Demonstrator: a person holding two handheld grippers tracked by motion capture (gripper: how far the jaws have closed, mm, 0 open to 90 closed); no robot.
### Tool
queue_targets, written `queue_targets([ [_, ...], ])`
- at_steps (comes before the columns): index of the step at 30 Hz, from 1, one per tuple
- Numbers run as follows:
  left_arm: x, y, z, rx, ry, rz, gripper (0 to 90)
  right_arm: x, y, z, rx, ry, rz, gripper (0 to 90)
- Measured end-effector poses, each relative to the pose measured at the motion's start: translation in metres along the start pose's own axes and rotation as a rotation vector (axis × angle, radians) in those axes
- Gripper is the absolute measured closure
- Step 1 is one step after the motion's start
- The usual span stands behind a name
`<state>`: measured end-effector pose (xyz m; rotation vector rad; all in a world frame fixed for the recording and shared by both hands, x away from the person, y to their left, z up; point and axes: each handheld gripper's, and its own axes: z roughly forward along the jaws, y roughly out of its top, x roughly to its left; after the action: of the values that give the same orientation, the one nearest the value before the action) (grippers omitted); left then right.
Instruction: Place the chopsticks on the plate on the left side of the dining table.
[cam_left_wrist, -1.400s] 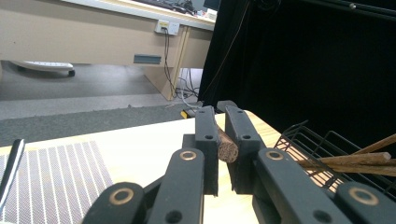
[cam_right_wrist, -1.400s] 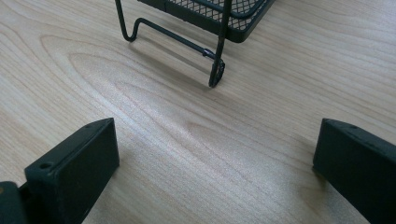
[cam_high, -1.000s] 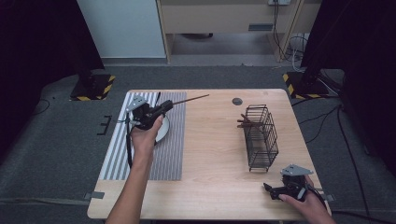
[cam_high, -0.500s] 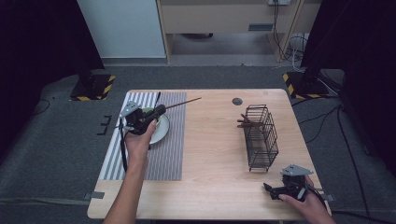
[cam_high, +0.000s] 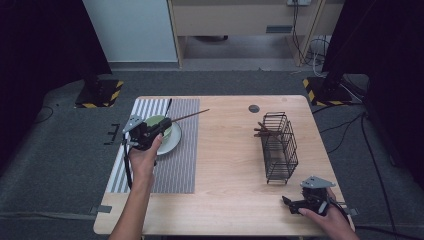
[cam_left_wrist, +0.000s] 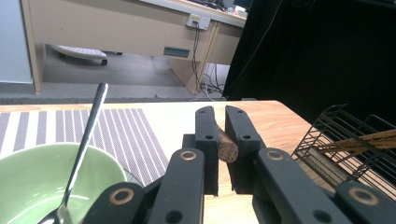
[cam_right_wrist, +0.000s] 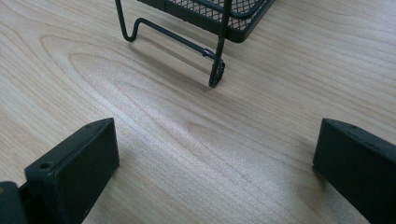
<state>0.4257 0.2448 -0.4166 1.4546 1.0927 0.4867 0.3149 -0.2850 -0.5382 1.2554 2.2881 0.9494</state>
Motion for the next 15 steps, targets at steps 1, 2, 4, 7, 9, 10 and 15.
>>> queue_targets([
  [1, 0.001, -0.001, -0.001, 0.001, 0.002, -0.001, 83.8, 0.0, 0.0, 0.0, 0.001, 0.001, 0.001, 0.4],
  [2, 0.002, -0.002, -0.002, 0.002, 0.005, -0.003, 83.8, 0.0, 0.0, 0.0, 0.001, 0.001, 0.001, 0.4],
  [4, 0.004, -0.005, -0.004, 0.006, 0.009, -0.006, 83.8, 0.0, 0.0, 0.0, 0.001, 0.0, 0.002, 0.4],
  [7, 0.008, -0.008, -0.008, 0.001, 0.017, -0.014, 83.8, 0.0, 0.0, 0.0, 0.001, 0.001, 0.001, 0.4],
  [9, 0.01, -0.01, -0.01, 0.003, 0.021, -0.017, 83.8, 0.0, 0.0, 0.0, 0.001, 0.001, 0.001, 0.4],
  [10, 0.011, -0.011, -0.011, 0.002, 0.023, -0.019, 83.8, 0.0, 0.0, 0.0, 0.001, 0.001, 0.001, 0.4],
  [15, 0.014, -0.015, -0.016, 0.004, 0.03, -0.023, 83.8, 0.0, 0.0, 0.0, 0.001, 0.001, 0.001, 0.4],
])
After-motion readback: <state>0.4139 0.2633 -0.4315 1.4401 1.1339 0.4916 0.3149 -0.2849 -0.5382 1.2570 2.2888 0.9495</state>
